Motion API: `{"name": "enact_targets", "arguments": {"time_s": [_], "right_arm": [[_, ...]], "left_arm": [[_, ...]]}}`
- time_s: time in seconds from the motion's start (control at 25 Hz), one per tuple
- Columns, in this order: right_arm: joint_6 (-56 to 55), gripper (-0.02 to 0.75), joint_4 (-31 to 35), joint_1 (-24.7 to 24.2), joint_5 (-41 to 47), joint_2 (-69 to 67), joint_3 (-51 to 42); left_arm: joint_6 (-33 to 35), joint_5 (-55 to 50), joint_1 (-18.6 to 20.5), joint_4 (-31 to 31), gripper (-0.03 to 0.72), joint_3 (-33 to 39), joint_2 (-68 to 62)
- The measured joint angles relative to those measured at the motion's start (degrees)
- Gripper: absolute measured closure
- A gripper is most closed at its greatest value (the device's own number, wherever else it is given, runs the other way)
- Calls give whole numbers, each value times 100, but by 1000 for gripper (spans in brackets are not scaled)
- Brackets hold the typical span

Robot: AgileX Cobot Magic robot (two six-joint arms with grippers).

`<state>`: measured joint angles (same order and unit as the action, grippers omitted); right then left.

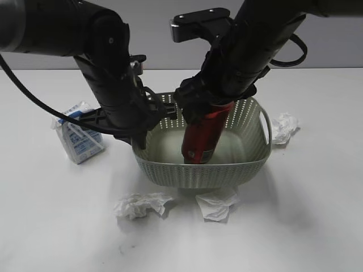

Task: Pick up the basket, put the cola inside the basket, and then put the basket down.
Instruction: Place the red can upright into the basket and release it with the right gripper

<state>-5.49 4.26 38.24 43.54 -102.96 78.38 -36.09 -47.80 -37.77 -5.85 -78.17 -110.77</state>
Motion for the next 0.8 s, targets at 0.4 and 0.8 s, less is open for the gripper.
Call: {"name": "enact_targets", "arguments": {"time_s": [0.4, 0.8], "right_arm": [[237, 217, 52, -39, 25, -11, 0], [345, 124, -89, -361, 704, 117, 928]], "left_arm": [[6, 115, 0, -101, 688, 0, 0], [24, 14, 0, -27, 688, 14, -63]]}}
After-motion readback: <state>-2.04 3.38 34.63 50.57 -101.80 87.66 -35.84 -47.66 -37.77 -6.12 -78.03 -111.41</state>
